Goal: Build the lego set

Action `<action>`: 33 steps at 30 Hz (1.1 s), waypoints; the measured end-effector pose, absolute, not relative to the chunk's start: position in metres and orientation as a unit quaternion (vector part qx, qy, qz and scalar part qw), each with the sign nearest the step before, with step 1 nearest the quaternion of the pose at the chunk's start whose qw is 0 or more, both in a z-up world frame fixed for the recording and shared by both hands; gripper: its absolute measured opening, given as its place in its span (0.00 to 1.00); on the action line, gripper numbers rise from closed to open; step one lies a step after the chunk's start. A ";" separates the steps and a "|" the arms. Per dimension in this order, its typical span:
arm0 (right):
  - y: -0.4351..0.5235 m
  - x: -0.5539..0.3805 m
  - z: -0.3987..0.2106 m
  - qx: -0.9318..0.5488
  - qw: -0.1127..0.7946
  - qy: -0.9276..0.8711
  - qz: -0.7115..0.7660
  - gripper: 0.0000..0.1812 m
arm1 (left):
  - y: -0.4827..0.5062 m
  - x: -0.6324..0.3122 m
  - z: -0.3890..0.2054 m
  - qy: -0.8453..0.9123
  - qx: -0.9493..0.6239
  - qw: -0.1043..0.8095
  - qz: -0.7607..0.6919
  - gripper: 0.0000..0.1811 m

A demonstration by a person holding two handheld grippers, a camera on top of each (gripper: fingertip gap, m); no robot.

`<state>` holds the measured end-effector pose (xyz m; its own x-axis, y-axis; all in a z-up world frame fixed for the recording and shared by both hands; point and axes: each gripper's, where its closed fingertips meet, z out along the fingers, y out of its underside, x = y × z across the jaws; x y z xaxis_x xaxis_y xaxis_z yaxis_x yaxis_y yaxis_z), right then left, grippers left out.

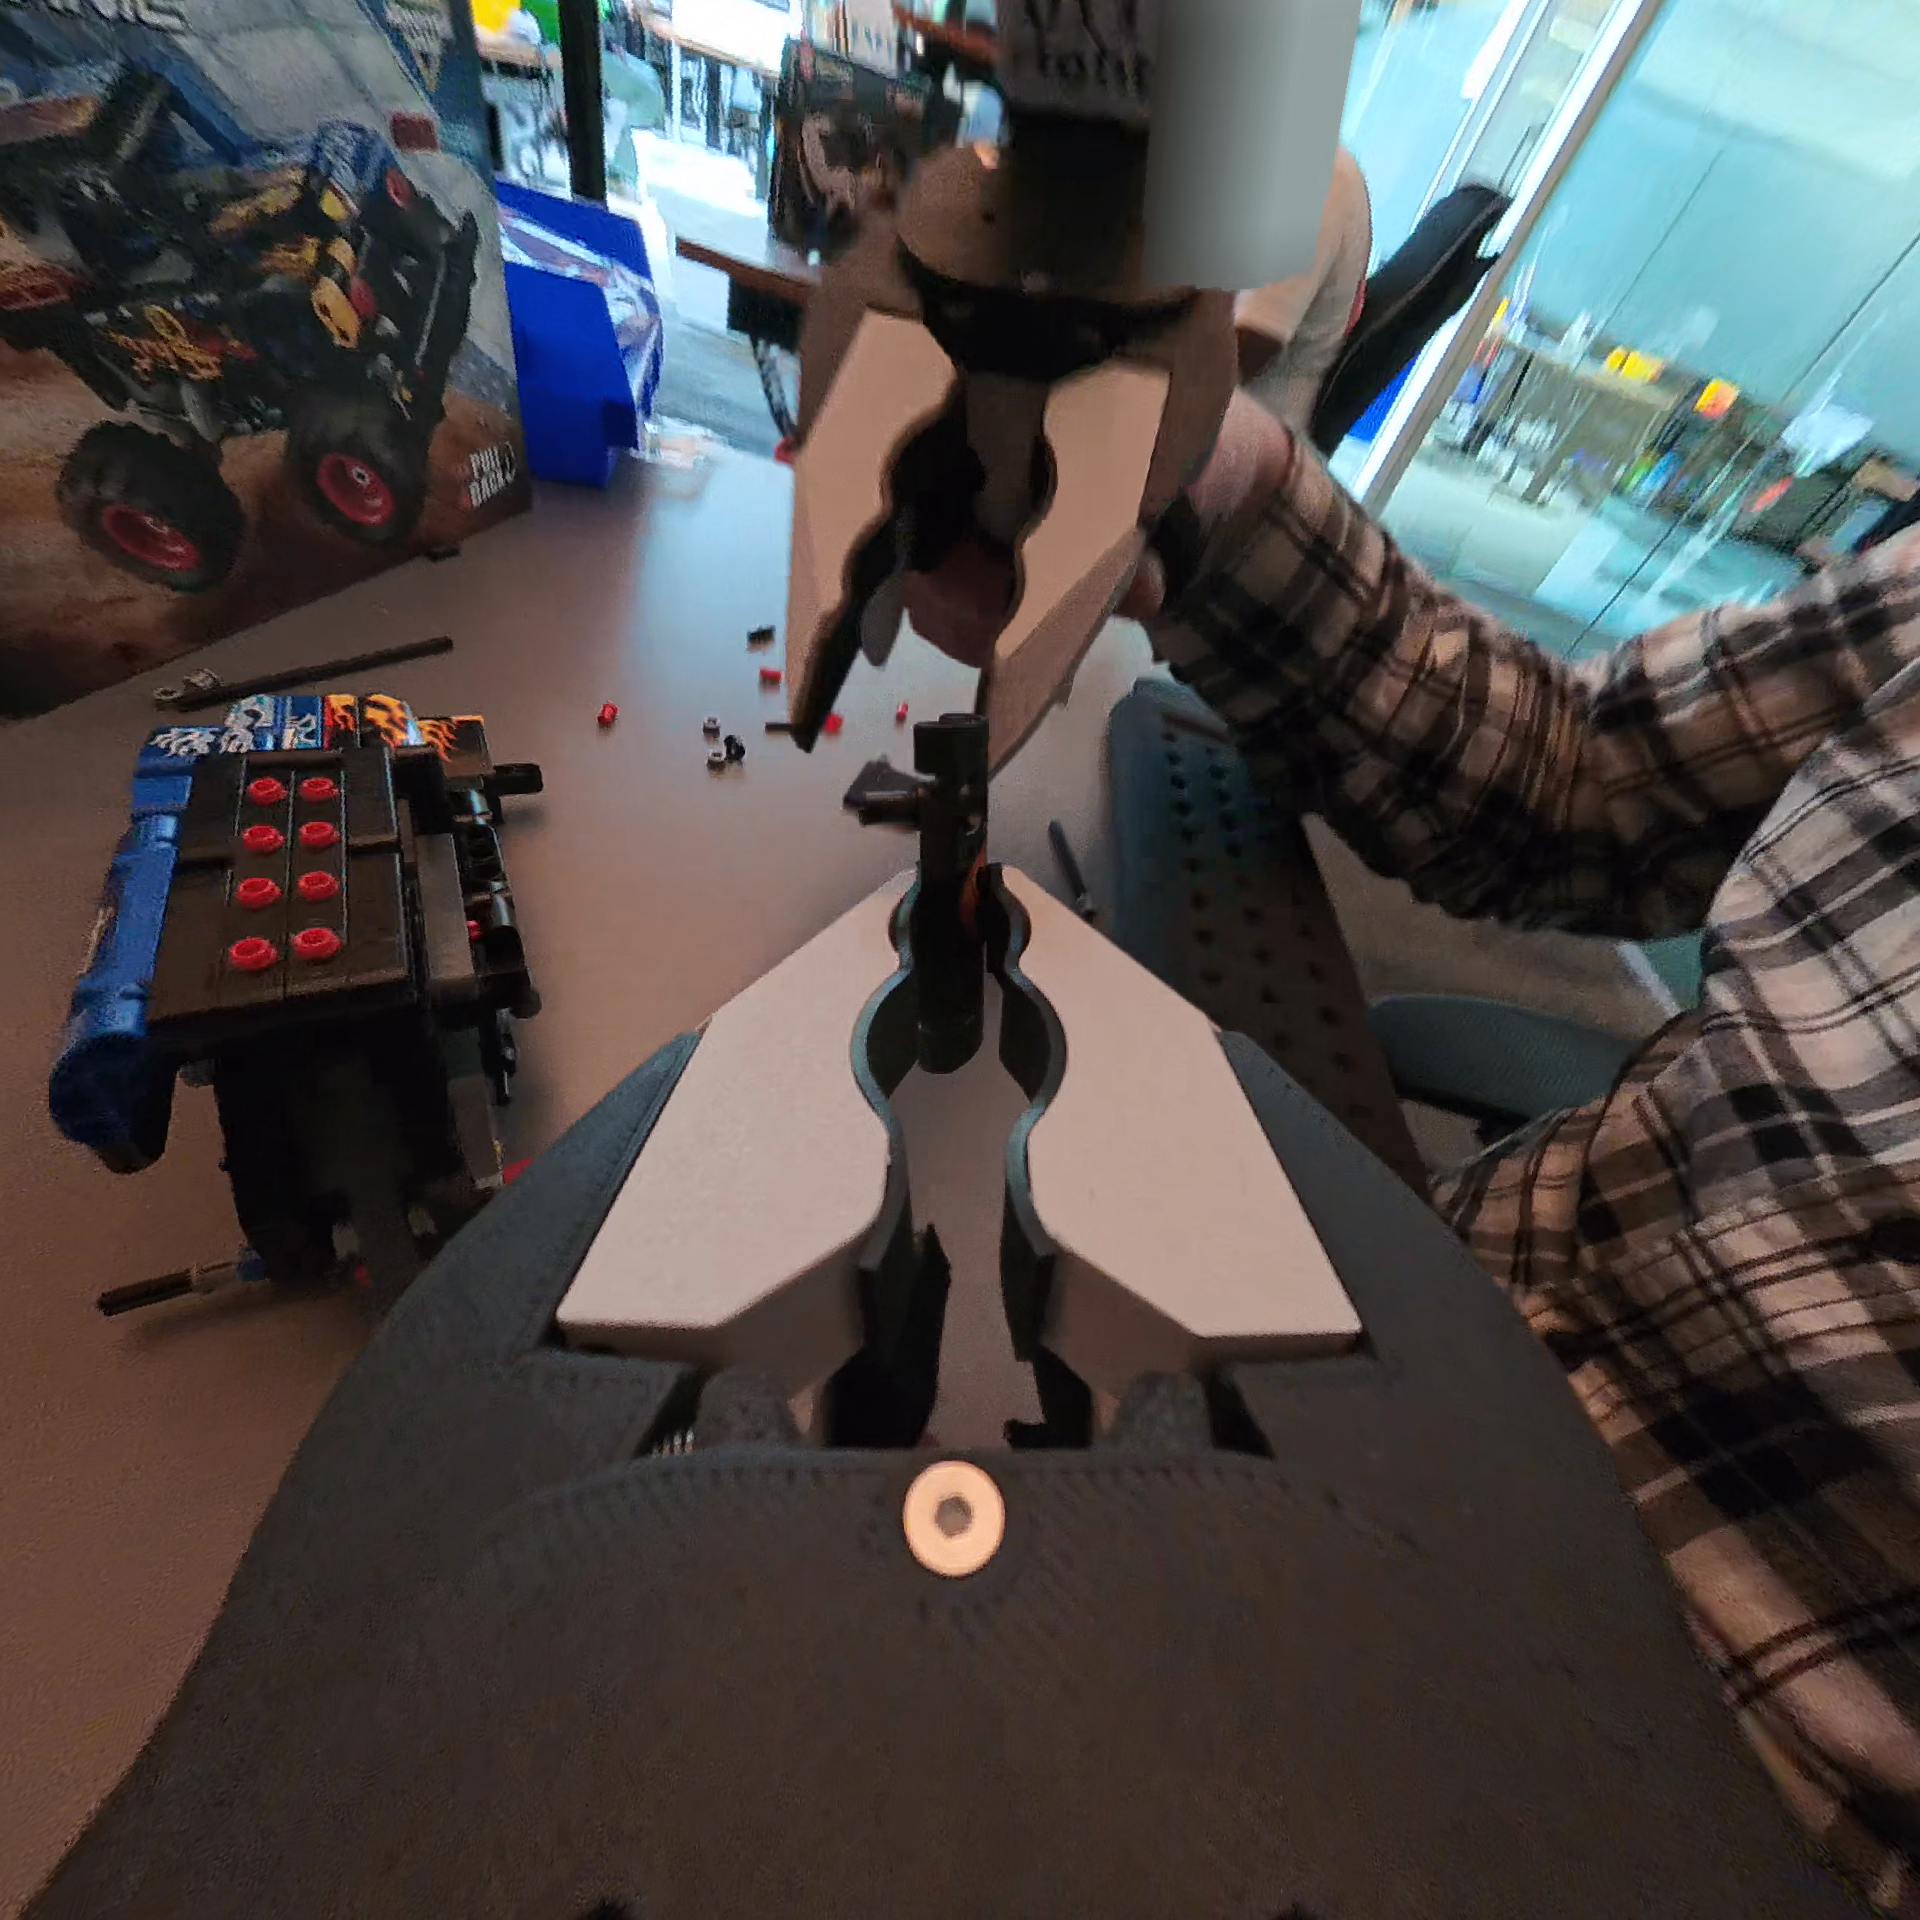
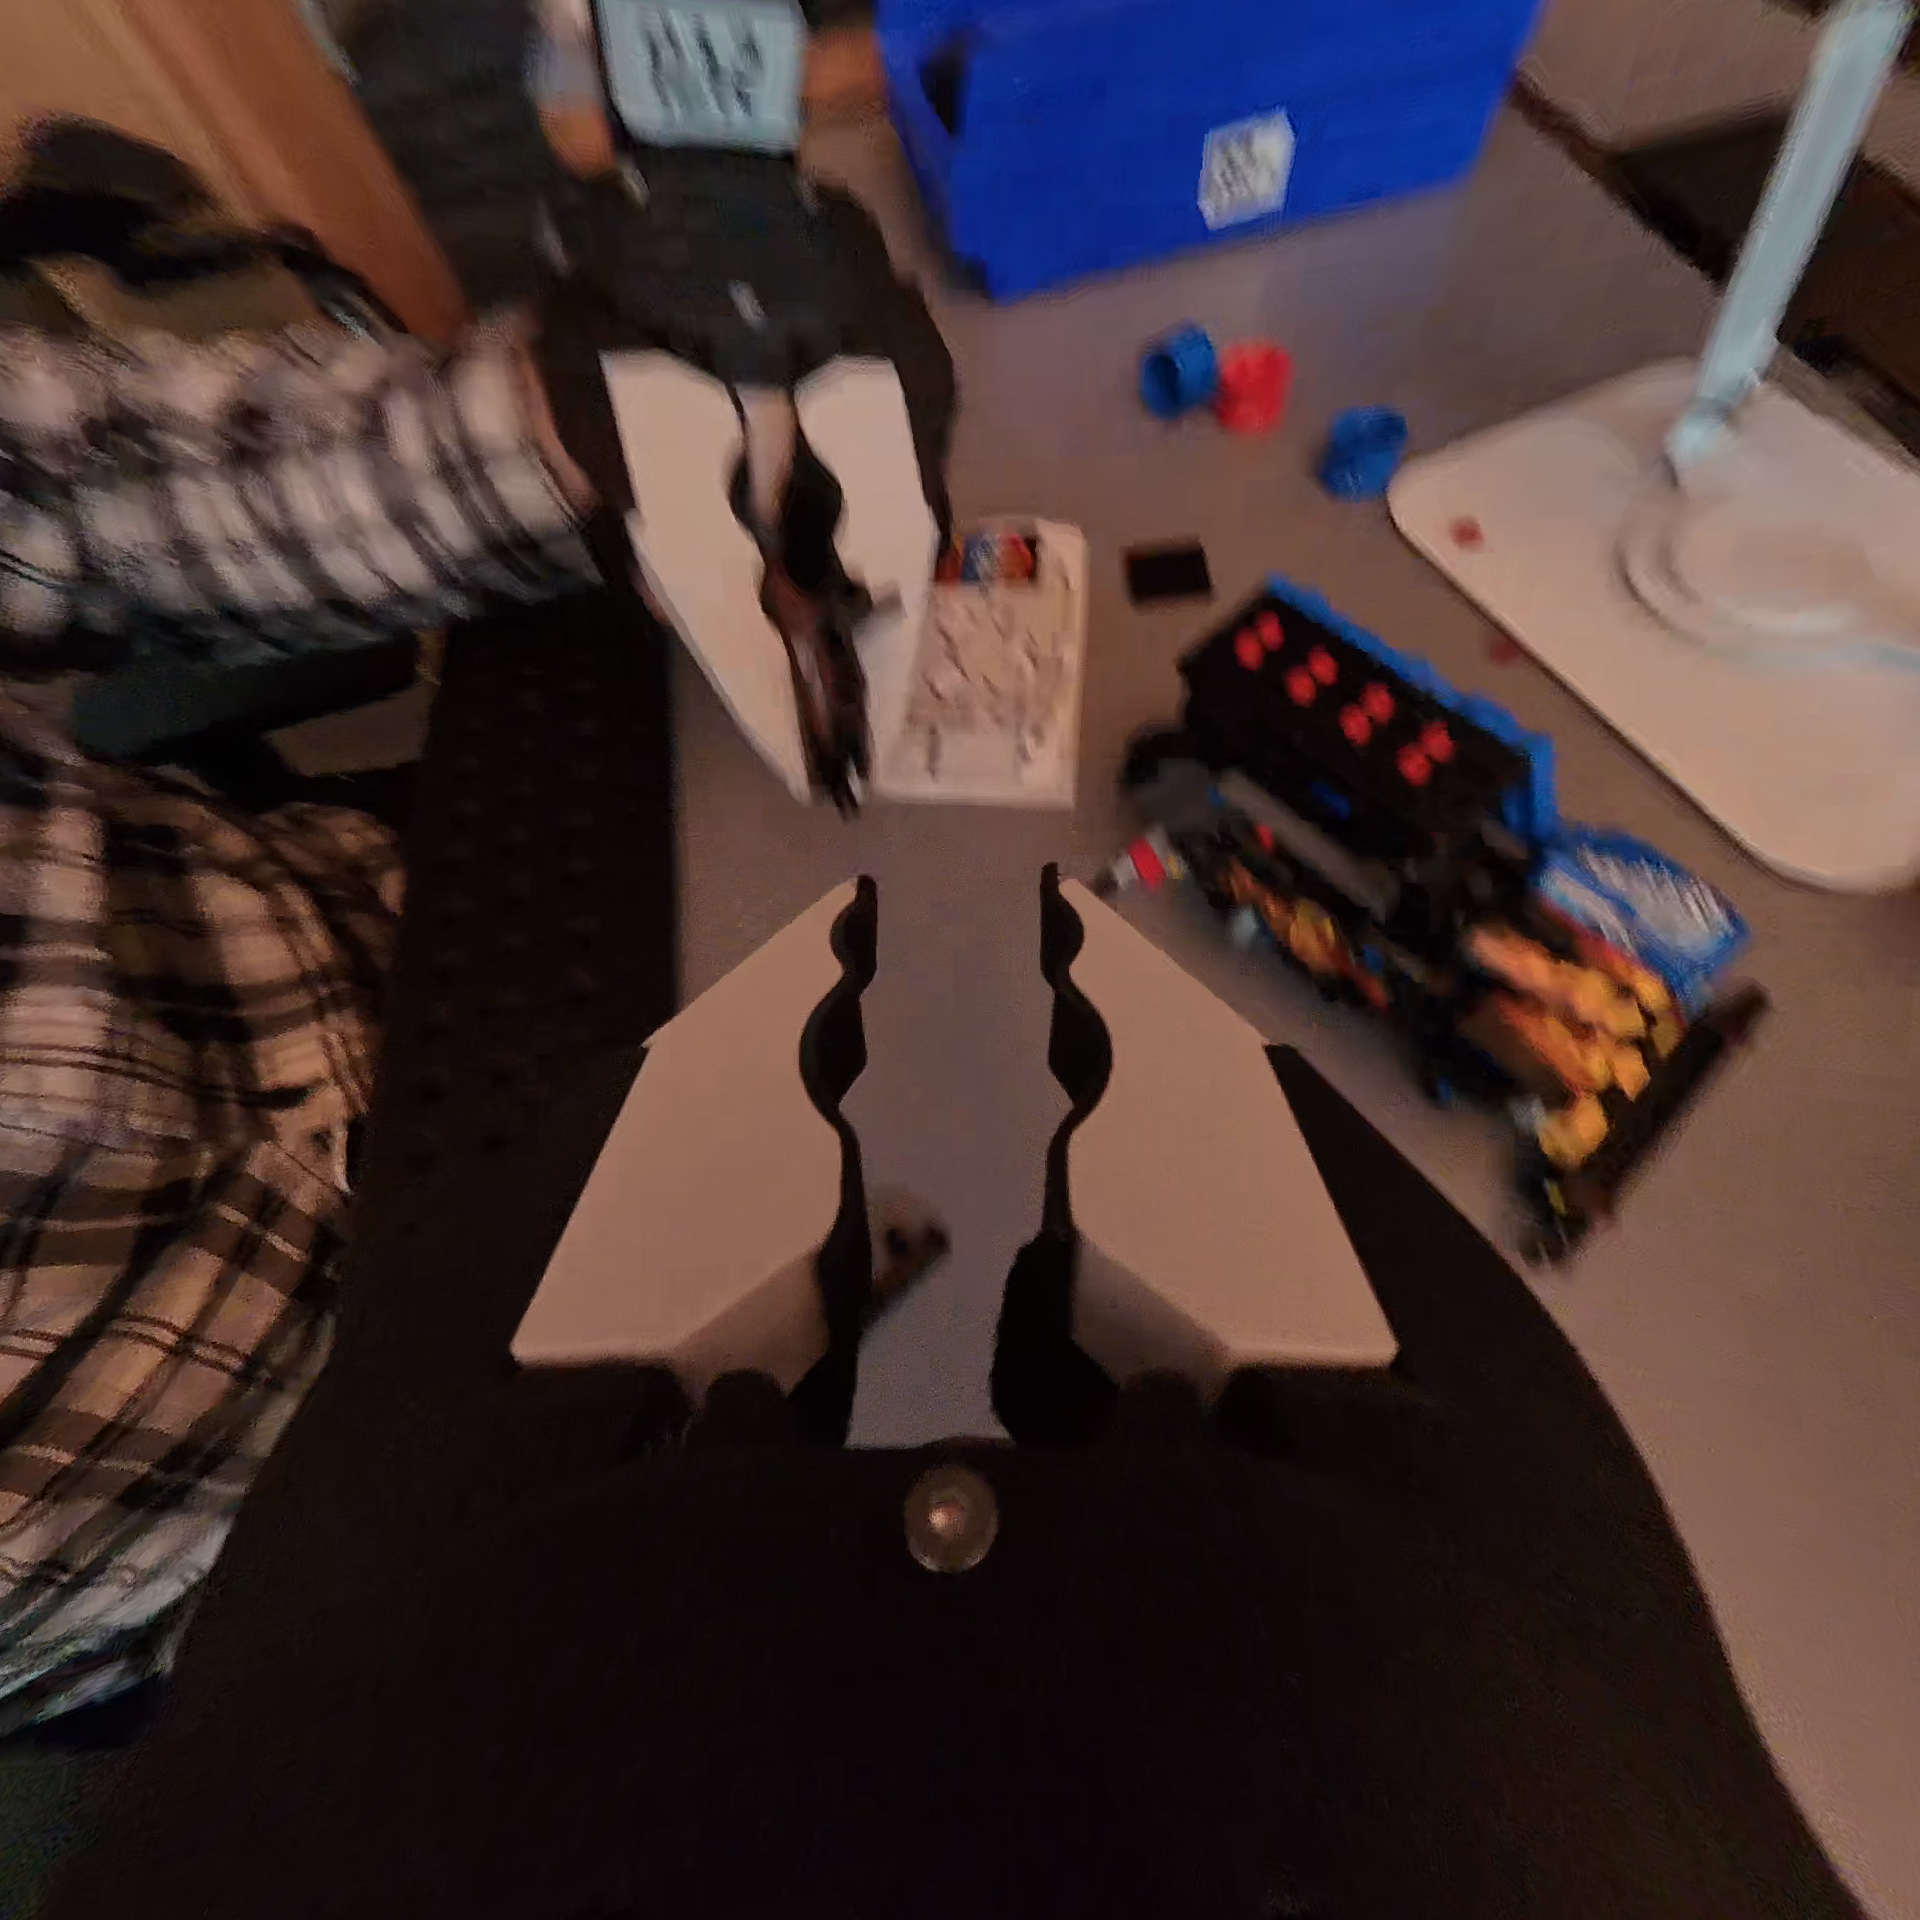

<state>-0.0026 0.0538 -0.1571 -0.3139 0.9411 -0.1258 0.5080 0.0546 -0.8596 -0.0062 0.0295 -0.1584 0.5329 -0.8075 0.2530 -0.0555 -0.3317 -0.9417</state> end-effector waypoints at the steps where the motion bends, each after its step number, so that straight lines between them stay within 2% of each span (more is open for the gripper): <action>1: 0.058 0.008 -0.167 -0.552 0.248 -0.688 0.400 0.16 | 0.029 -0.008 -0.156 0.286 -0.718 0.498 -0.394 0.04; 9: 0.048 0.066 -0.257 -0.664 0.176 -0.688 0.234 0.12 | 0.028 -0.009 -0.144 0.233 -0.682 0.502 -0.478 0.04; 12: 0.045 0.067 -0.271 -0.676 0.184 -0.681 0.214 0.03 | 0.027 -0.009 -0.140 0.218 -0.666 0.502 -0.506 0.04; 20: 0.044 0.052 -0.257 -0.653 0.249 -0.672 0.244 0.03 | 0.028 -0.015 -0.133 0.183 -0.643 0.501 -0.550 0.04; 29: 0.042 0.012 -0.155 -0.598 0.417 -0.553 0.403 0.03 | 0.025 -0.010 -0.116 0.159 -0.595 0.509 -0.601 0.04; 33: 0.044 0.013 -0.181 -0.618 0.372 -0.581 0.377 0.03 | 0.036 -0.006 -0.144 0.155 -0.661 0.484 -0.552 0.04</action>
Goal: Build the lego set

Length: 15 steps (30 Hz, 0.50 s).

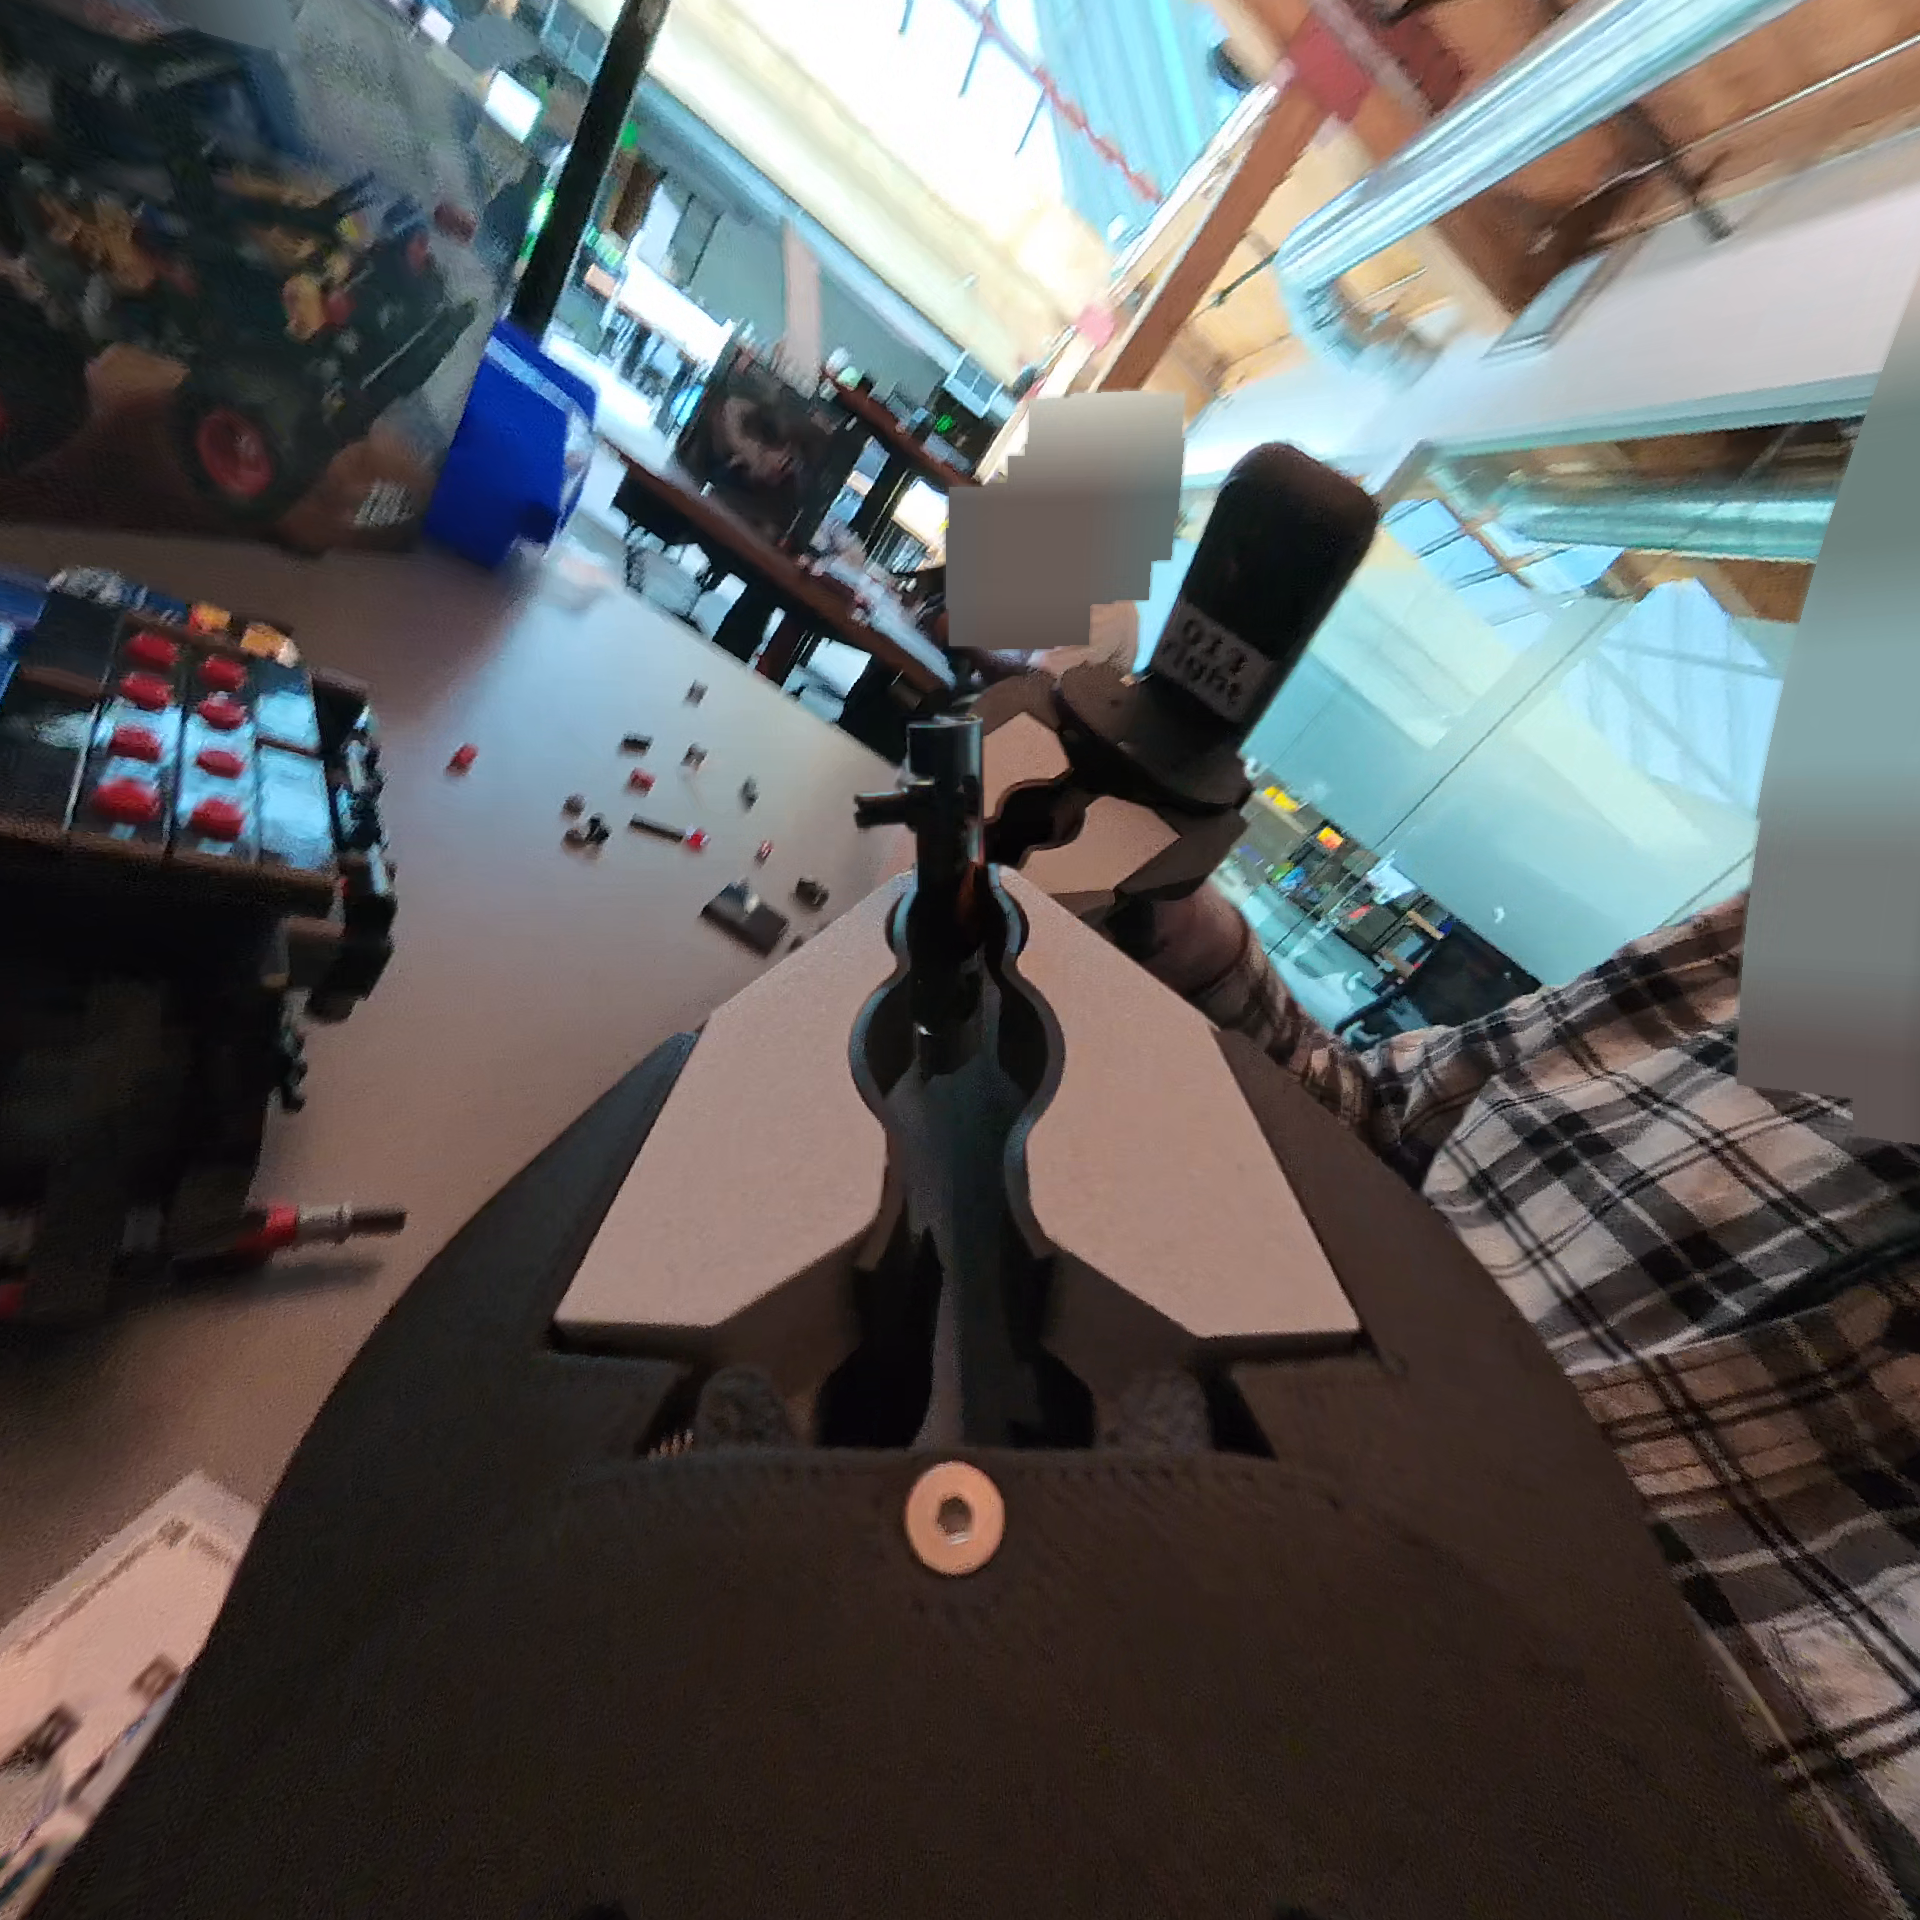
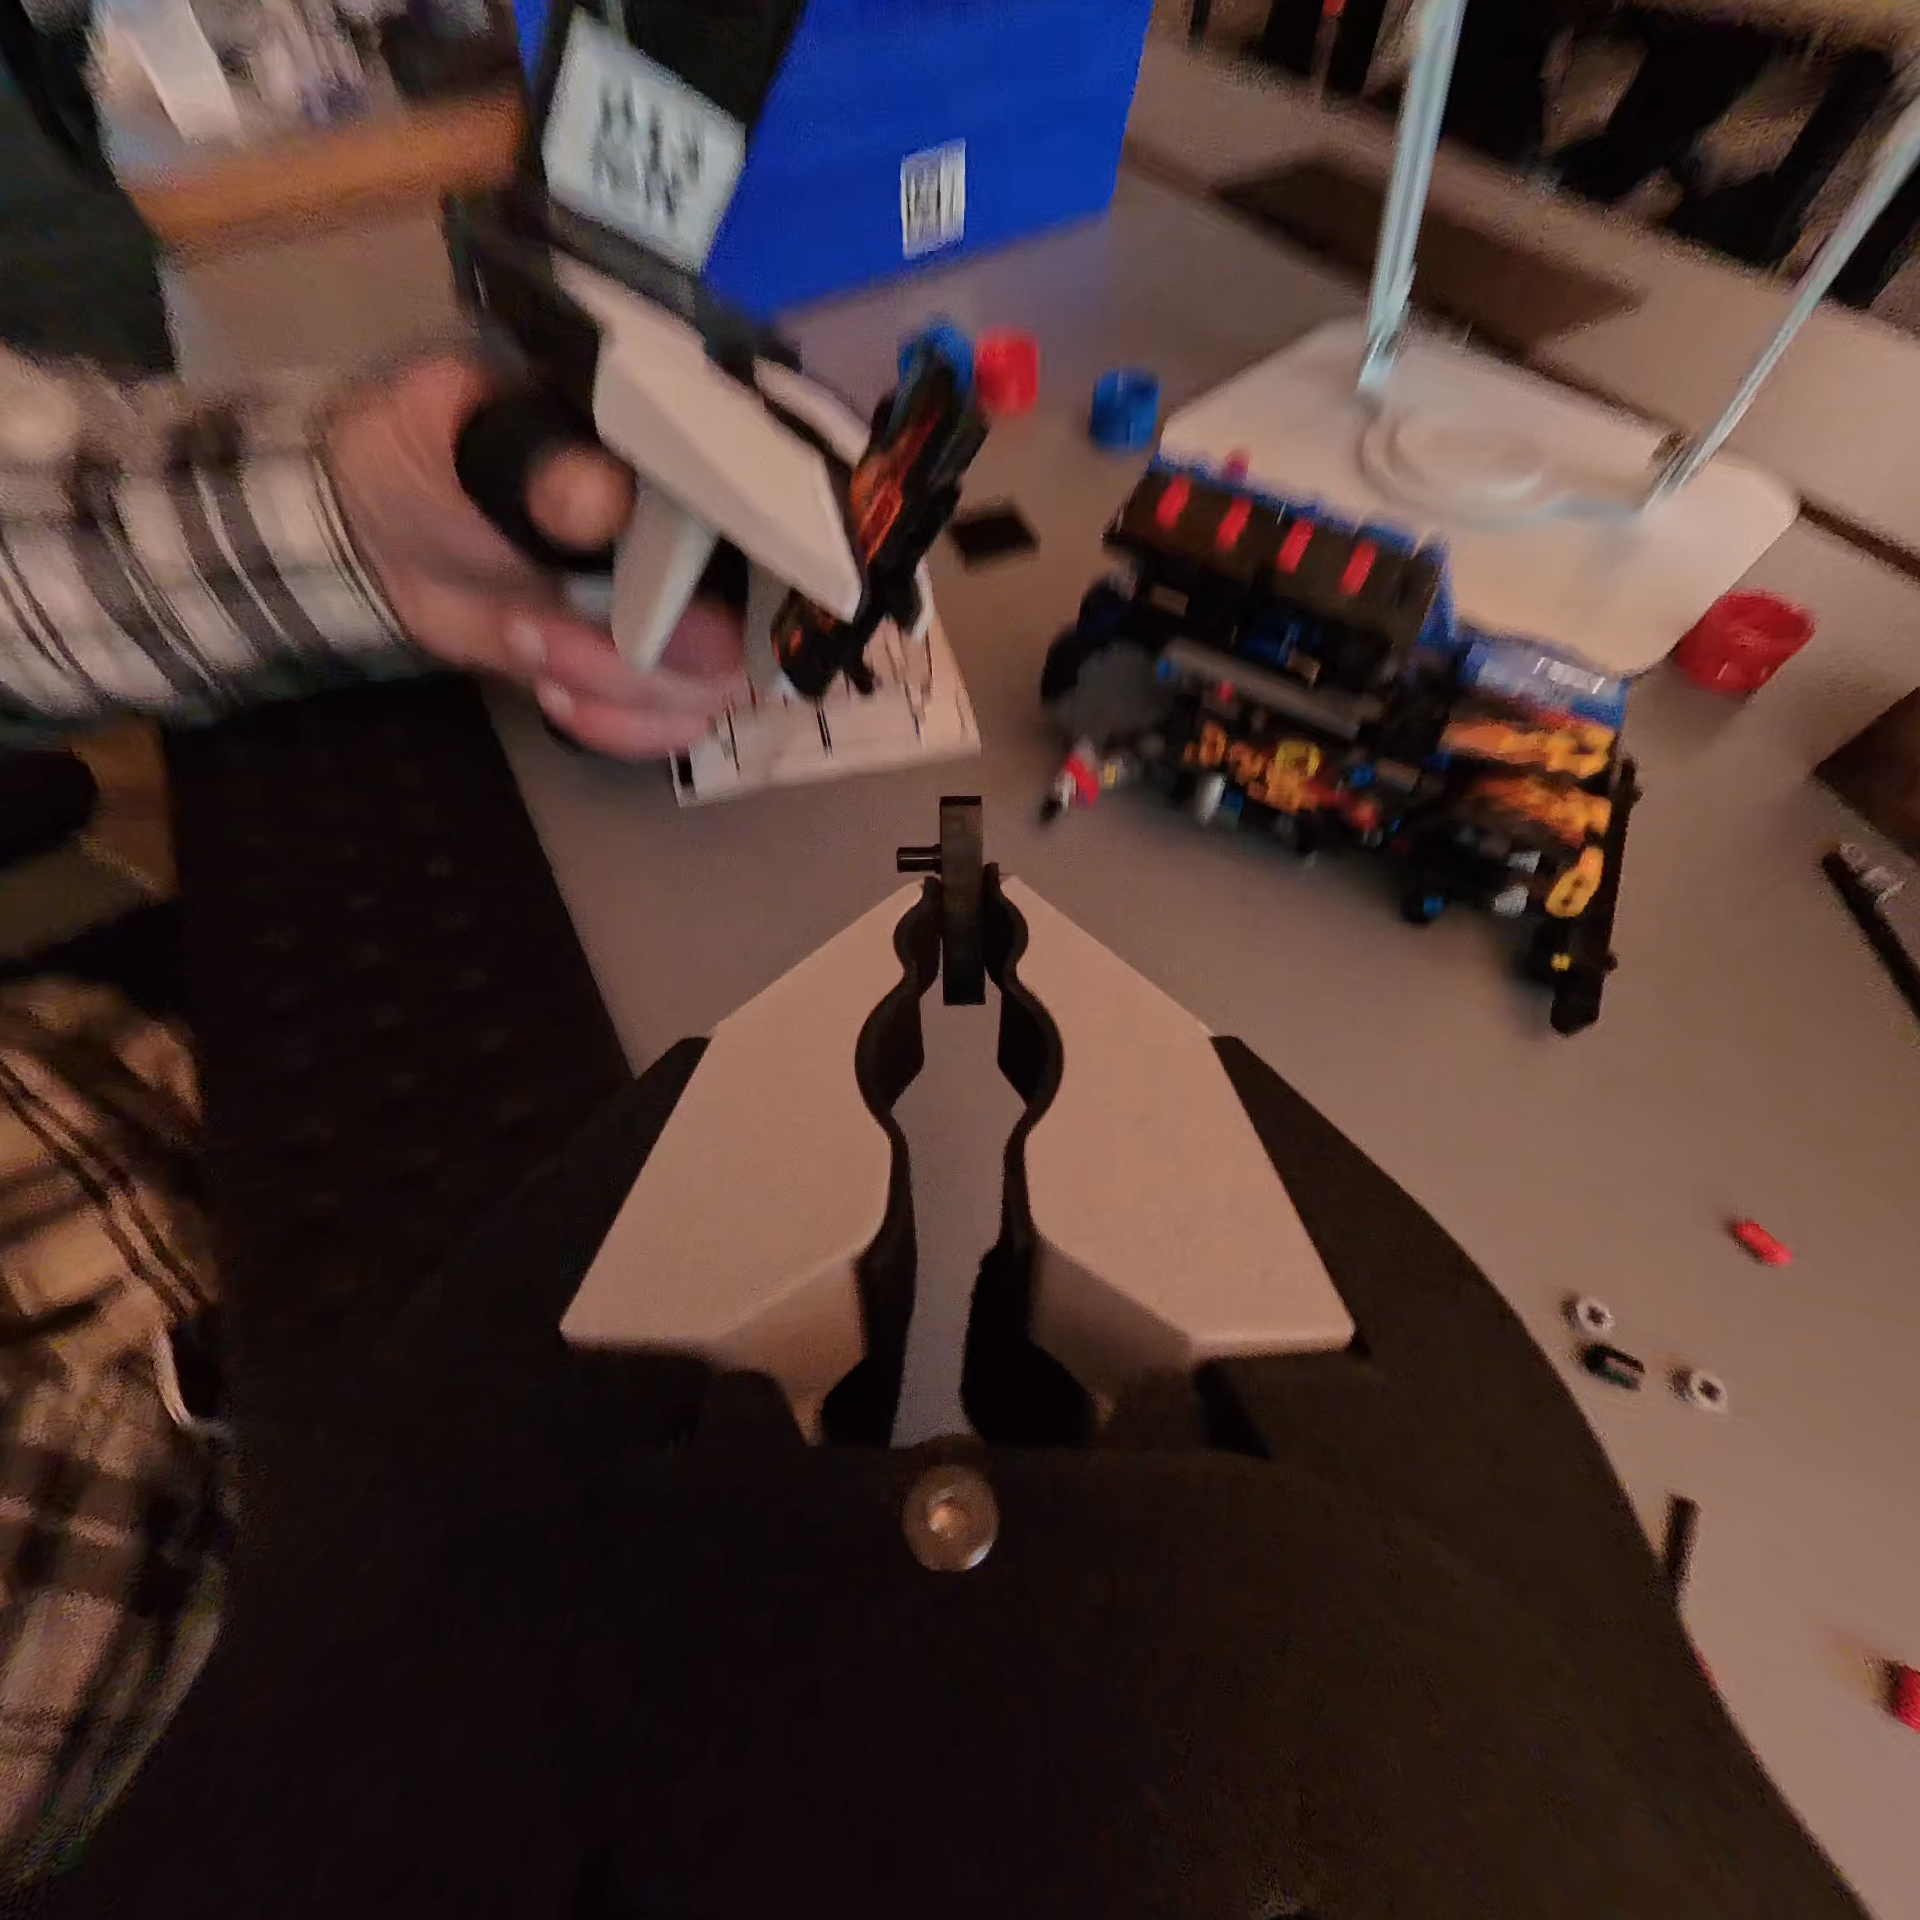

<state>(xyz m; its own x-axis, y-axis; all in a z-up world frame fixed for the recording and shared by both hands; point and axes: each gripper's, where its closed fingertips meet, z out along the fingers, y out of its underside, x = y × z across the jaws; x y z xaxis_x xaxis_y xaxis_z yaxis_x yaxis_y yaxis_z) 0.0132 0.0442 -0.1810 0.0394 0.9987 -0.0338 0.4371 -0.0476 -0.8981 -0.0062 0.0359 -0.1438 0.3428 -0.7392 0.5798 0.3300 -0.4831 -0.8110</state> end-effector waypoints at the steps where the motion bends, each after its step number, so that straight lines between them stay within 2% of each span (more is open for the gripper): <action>1: 0.045 0.016 -0.194 -0.620 0.360 -0.602 0.351 0.03 | 0.037 -0.005 -0.152 0.155 -0.675 0.472 -0.546 0.04; 5: 0.052 0.030 -0.242 -0.630 0.309 -0.667 0.251 0.03 | 0.035 0.005 -0.197 0.175 -0.758 0.383 -0.498 0.04; 10: 0.044 0.036 -0.263 -0.627 0.262 -0.693 0.240 0.03 | 0.035 0.008 -0.240 0.172 -0.832 0.295 -0.437 0.05; 13: 0.042 0.035 -0.267 -0.626 0.255 -0.696 0.241 0.03 | 0.037 0.002 -0.256 0.178 -0.863 0.268 -0.389 0.15; 15: 0.042 0.034 -0.267 -0.627 0.254 -0.694 0.246 0.03 | 0.040 -0.003 -0.259 0.184 -0.873 0.273 -0.361 0.16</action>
<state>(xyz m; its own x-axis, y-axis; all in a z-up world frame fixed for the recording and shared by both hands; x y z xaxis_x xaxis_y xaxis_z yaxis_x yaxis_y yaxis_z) 0.0337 0.0418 -0.2667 -0.0847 0.9954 0.0440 0.7454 0.0926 -0.6602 -0.0029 0.0395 -0.2590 0.6716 -0.5178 0.5300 -0.1235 -0.7835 -0.6090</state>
